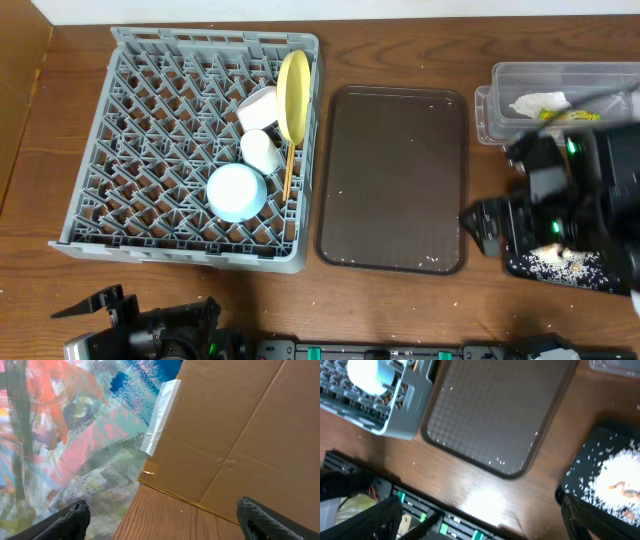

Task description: Sort waste into correct bins and load items into the dishwasher

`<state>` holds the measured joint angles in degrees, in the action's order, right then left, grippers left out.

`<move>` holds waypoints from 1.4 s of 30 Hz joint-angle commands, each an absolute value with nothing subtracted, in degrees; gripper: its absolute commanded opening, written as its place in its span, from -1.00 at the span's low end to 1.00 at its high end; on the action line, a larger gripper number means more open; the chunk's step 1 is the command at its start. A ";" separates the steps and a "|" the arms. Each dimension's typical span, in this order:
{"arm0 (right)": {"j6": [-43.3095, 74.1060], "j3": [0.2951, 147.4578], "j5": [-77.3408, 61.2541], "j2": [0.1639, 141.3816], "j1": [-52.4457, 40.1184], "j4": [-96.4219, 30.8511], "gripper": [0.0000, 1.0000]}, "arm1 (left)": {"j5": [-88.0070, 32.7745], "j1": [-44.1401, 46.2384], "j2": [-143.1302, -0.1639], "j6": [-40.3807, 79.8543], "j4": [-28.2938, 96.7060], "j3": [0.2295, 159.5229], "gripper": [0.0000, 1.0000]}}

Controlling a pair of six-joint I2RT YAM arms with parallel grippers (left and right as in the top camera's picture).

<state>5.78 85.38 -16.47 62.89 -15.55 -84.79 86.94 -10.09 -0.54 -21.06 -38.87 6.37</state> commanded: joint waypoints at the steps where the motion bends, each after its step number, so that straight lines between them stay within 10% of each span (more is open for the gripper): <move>1: 5.76 80.82 -16.10 58.92 -15.81 -84.58 0.99 | 89.89 -10.22 -0.23 -21.37 -39.11 7.31 0.89; 25: 4.99 76.38 -14.94 57.17 -15.81 -85.23 0.99 | 89.89 -10.22 -0.23 -21.37 -39.11 7.31 0.89; 42: -8.56 33.80 -24.27 24.88 -8.21 -38.15 0.99 | 89.89 -10.22 -0.23 -21.37 -39.11 7.31 0.89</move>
